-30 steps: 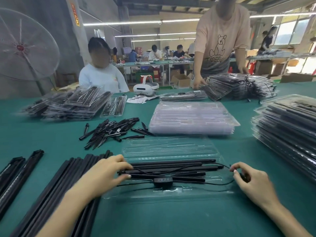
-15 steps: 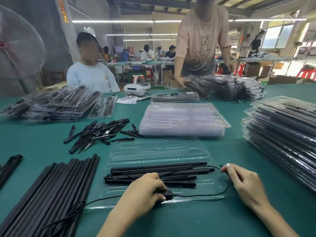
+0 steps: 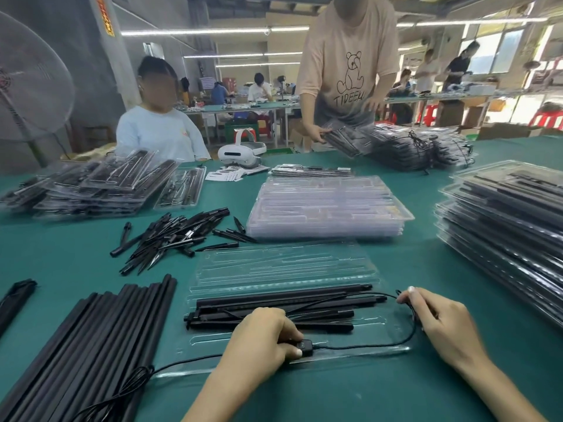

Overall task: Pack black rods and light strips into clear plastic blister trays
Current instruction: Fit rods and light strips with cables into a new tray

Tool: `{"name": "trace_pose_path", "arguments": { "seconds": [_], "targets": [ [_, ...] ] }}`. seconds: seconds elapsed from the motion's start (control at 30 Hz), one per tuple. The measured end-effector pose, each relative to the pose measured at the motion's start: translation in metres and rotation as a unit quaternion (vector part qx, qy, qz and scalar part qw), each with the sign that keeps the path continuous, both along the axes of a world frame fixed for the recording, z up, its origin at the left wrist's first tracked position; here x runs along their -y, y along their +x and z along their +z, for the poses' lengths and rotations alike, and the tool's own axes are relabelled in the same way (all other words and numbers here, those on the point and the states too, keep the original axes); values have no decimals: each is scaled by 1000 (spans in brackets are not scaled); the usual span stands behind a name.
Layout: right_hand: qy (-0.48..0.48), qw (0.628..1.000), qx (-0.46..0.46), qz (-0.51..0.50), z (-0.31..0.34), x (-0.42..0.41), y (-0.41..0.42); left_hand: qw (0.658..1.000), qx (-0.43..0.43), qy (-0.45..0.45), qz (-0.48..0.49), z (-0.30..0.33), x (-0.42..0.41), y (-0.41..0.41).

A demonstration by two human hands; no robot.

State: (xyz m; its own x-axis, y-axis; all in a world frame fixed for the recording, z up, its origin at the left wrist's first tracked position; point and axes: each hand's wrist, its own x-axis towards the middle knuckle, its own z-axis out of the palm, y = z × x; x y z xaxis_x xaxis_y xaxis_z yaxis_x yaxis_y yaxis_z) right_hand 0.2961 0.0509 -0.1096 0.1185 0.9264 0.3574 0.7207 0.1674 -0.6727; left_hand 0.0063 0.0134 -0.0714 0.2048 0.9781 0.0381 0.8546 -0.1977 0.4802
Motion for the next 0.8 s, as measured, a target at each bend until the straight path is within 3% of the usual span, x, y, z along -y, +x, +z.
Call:
{"name": "trace_pose_path", "arguments": {
  "seconds": [0.37,0.57,0.73,0.8],
  "targets": [
    [-9,1000,-9,-1,-1,2,-1,994,-97,-30,26,14,-2,11],
    [-1,994,-105,22,1,1,-1,968,-249,-12,6,16,7,27],
    [1,981,-179,79,6,1,2,979,-158,116,53,8,-3,19],
    [-13,970,-218,108,7,1,3,980,-148,122,59,0,-15,15]
  ]
}}
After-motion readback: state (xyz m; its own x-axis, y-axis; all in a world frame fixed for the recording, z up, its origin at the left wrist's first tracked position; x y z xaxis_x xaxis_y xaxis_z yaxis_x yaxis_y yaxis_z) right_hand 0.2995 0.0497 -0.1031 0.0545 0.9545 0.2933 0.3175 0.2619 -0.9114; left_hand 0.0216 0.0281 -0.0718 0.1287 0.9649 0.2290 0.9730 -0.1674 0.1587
